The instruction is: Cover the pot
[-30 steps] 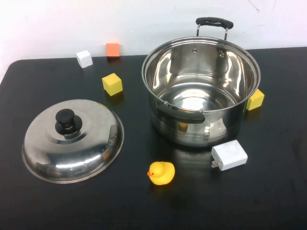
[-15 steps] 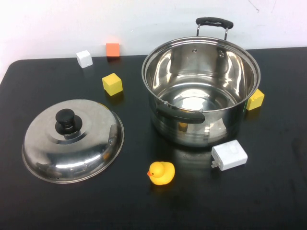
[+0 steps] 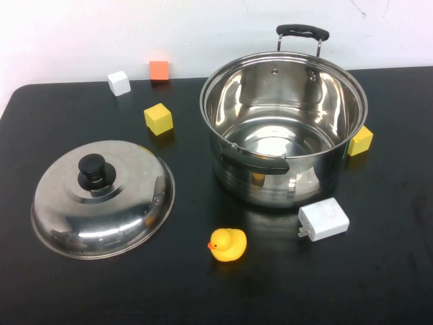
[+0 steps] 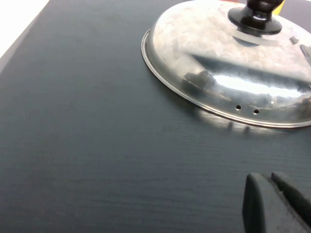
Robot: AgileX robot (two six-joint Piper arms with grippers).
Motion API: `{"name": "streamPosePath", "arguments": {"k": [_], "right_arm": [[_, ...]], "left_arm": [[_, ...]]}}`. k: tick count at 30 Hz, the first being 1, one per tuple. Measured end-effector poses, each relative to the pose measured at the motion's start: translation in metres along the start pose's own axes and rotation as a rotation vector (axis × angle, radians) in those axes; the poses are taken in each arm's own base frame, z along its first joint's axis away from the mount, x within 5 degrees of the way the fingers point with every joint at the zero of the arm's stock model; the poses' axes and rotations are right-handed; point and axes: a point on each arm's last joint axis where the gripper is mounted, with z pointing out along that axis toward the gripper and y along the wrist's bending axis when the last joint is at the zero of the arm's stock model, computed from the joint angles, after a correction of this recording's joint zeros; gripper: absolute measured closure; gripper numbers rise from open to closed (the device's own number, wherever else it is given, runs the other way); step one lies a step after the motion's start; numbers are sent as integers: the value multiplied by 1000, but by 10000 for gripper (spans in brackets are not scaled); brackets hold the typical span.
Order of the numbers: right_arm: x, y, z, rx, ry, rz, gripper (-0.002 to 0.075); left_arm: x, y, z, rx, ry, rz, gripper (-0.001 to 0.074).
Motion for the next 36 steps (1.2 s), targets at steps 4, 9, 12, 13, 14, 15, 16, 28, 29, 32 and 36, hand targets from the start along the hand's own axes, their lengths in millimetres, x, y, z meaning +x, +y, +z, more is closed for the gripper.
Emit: {"name": "streamPosePath", "arguments": {"k": [4, 9, 12, 13, 14, 15, 16, 28, 29, 32, 36], "right_arm": [[0, 0, 0, 0, 0, 0, 728], [0, 0, 0, 0, 0, 0, 728], [0, 0, 0, 0, 0, 0, 728], [0, 0, 0, 0, 0, 0, 728], [0, 0, 0, 0, 0, 0, 728], [0, 0, 0, 0, 0, 0, 728], [0, 0, 0, 0, 0, 0, 728], [0, 0, 0, 0, 0, 0, 728], [0, 0, 0, 0, 0, 0, 728], [0, 0, 0, 0, 0, 0, 728], [0, 0, 0, 0, 0, 0, 728]], "left_arm": [[0, 0, 0, -2, -1, 6, 738], [0, 0, 0, -4, -1, 10, 738], [0, 0, 0, -4, -1, 10, 738], [0, 0, 0, -2, -5, 10, 738], [-1, 0, 0, -1, -14, 12, 738], [-2, 0, 0, 1, -24, 14, 738], [-3, 0, 0, 6, -43, 16, 738], [-49, -14, -16, 159, -592, 37, 737], [-51, -15, -17, 165, -613, 37, 737], [-54, -16, -19, 177, -653, 37, 738], [-59, -17, -25, 200, -734, 38, 738]]}}
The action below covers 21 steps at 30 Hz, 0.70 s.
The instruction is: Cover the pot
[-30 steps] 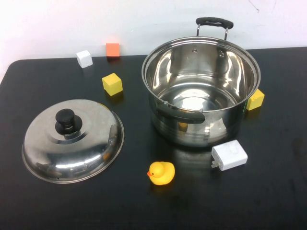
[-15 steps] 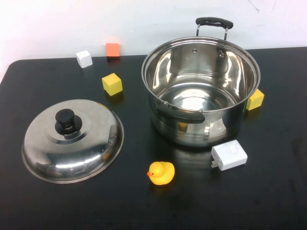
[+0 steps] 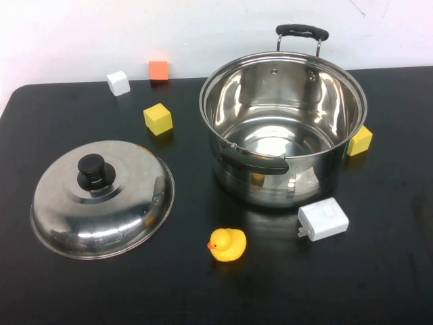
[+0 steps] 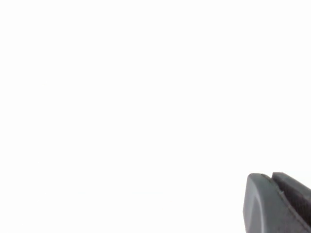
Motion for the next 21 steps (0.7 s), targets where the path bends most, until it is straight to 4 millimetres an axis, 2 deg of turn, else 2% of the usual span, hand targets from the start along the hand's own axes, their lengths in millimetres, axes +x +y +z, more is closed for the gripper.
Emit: {"name": "streamPosePath", "arguments": {"k": [4, 7, 13, 17, 21], "right_arm": [[0, 0, 0, 0, 0, 0, 728], [0, 0, 0, 0, 0, 0, 728], [0, 0, 0, 0, 0, 0, 728], [0, 0, 0, 0, 0, 0, 728], [0, 0, 0, 0, 0, 0, 728]], "left_arm": [[-14, -1, -1, 19, -158, -44, 738], [-19, 1, 1, -17, -149, -106, 737], [-68, -9, 15, -30, -142, -15, 738], [-95, -13, 37, -30, -185, 19, 737], [-103, -14, 73, -45, -129, 25, 738]]}}
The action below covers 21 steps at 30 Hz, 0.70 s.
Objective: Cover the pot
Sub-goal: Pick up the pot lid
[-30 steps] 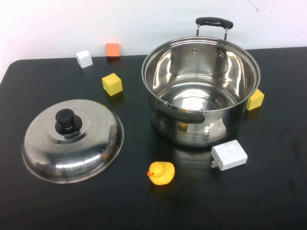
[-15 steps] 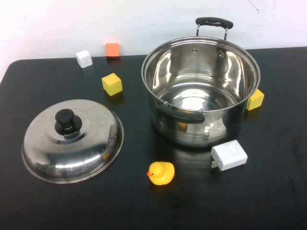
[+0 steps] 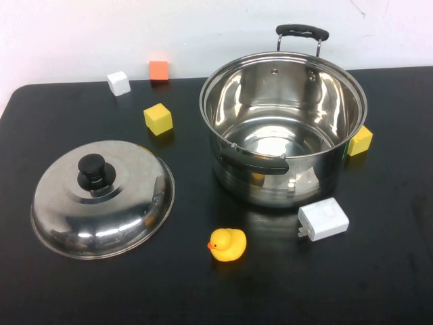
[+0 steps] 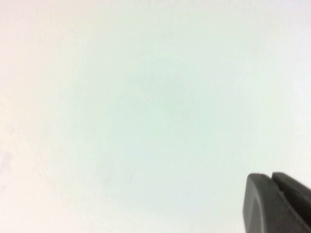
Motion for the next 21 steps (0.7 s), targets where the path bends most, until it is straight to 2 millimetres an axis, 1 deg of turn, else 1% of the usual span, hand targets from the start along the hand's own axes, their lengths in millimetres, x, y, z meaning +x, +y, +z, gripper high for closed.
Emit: {"name": "streamPosePath", "arguments": {"k": [2, 6, 9, 10, 14, 16, 17, 19, 21], "right_arm": [[0, 0, 0, 0, 0, 0, 728], [0, 0, 0, 0, 0, 0, 728], [0, 0, 0, 0, 0, 0, 728], [0, 0, 0, 0, 0, 0, 728], [0, 0, 0, 0, 0, 0, 728], [0, 0, 0, 0, 0, 0, 728], [0, 0, 0, 0, 0, 0, 728], [0, 0, 0, 0, 0, 0, 728], [0, 0, 0, 0, 0, 0, 728]], "left_arm": [[4, 0, 18, -8, 32, 3, 737], [22, 2, 52, -13, 73, 16, 737], [44, 4, 76, -10, 116, 34, 737], [51, 4, 82, -7, 133, 41, 737], [88, 7, 104, 18, 236, 82, 727], [108, 8, 109, 35, 296, 91, 687], [120, 9, 111, 44, 334, 94, 647], [142, 11, 113, 53, 408, 74, 547], [161, 13, 115, 45, 469, 29, 420]]}}
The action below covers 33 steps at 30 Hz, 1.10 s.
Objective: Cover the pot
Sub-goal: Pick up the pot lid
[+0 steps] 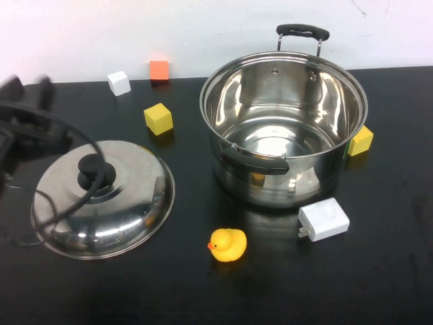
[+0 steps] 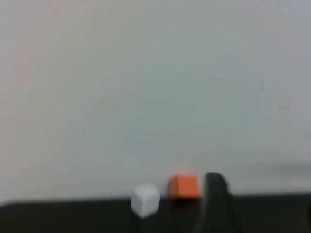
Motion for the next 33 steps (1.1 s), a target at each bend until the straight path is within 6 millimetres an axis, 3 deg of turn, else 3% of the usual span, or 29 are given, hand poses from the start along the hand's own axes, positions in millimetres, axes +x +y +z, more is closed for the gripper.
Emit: {"name": "streamPosePath", "arguments": {"k": [3, 6, 11, 18, 24, 33], "right_arm": [[0, 0, 0, 0, 0, 0, 728], [0, 0, 0, 0, 0, 0, 728], [0, 0, 0, 0, 0, 0, 728], [0, 0, 0, 0, 0, 0, 728], [0, 0, 0, 0, 0, 0, 728], [0, 0, 0, 0, 0, 0, 728]], "left_arm": [[22, 4, 15, -11, 86, -37, 292], [47, 8, 28, -23, 196, -36, 244], [89, 12, 39, -10, 336, 13, 230], [117, 4, 45, 33, 409, 24, 252], [117, -6, 46, 77, 409, 56, 425], [108, -8, 43, 62, 416, 59, 423]]}}
